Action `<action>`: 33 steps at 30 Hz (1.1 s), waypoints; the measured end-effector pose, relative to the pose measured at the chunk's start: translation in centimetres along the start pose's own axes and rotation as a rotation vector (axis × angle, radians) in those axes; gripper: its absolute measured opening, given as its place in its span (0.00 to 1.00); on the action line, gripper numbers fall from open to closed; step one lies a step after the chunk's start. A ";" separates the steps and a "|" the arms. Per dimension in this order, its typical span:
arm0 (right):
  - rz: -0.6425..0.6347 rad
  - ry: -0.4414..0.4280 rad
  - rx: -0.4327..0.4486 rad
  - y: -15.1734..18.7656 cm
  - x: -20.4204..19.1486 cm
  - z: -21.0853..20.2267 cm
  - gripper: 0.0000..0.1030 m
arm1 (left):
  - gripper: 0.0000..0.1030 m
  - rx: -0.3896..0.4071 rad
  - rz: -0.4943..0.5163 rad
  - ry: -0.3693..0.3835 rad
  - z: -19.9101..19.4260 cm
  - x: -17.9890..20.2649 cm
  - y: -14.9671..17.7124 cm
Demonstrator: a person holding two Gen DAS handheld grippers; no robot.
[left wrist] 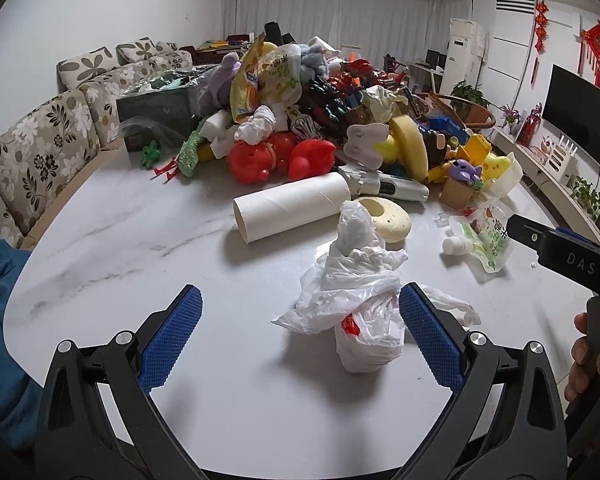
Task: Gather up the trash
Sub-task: 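Grasp and lift the white plastic bag with left tool while right tool grasps the clear spout pouch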
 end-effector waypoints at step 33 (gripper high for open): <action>-0.025 -0.015 -0.125 -0.8 -0.7 7.0 0.95 | 0.93 -0.040 0.009 0.020 1.6 0.3 0.5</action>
Point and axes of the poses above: each gripper's, at about its wrist camera, not at the fingertips, and z roughly the way its jaws point, x to its right, y to its underside, the point moved 2 cm from there along z, roughly the way its jaws point, and after that the axes turned 1 degree about x, right-handed, at the moved point
